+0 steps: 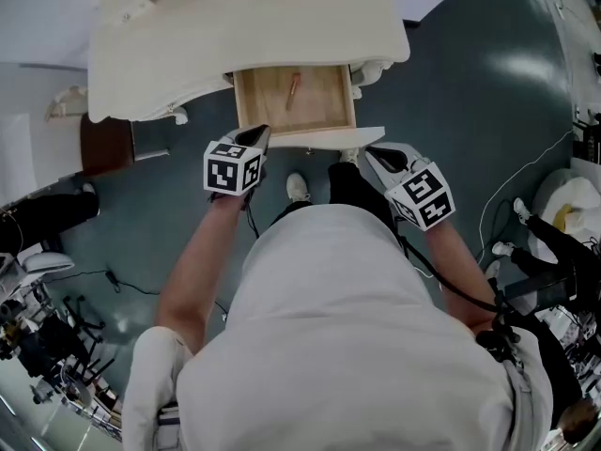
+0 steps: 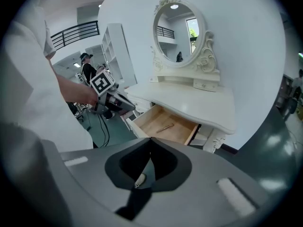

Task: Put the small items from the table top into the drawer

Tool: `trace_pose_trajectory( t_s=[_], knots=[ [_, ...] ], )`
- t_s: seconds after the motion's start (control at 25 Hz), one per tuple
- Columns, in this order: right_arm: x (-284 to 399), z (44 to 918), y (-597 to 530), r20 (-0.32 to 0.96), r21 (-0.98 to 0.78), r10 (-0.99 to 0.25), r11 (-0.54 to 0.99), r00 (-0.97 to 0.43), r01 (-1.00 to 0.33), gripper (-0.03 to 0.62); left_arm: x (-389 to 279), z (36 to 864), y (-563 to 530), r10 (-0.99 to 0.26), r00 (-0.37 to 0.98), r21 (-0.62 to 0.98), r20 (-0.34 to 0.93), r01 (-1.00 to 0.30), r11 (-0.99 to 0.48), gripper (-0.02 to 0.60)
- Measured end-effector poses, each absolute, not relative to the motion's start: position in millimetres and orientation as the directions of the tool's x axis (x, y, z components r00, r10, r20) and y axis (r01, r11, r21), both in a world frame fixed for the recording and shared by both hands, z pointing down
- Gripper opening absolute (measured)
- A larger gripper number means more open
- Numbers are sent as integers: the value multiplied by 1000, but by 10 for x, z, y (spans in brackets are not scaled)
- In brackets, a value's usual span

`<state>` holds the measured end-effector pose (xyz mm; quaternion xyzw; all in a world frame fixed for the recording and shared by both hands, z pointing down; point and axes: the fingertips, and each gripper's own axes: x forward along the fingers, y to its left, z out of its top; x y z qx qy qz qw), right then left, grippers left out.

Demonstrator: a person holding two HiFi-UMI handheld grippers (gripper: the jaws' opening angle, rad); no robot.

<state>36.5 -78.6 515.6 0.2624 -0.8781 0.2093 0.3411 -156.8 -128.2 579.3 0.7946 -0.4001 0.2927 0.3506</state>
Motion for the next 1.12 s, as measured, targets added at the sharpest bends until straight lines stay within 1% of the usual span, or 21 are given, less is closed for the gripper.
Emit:
trace_pose_trajectory(
  t_s=[0.28, 0.6, 0.88, 1.12],
  knots=[
    [114, 5147, -482, 710, -166, -329, 782, -623, -601, 2, -1564, 5437, -776, -413, 584, 344, 699, -781, -521, 2],
    [-84, 5117, -154, 709, -142, -346, 784, -615, -604, 2, -1592, 5153, -314, -396, 629, 325, 669, -727, -605, 2],
    [-189, 5078, -28, 709, -123, -354, 789, -610, -601, 2, -1575, 5076, -112, -376, 670, 350, 641, -690, -633, 2],
    [-325, 5037, 94, 711, -112, -354, 796, -608, -595, 2, -1641, 5028, 3, -375, 675, 336, 636, -679, -652, 2]
  ],
)
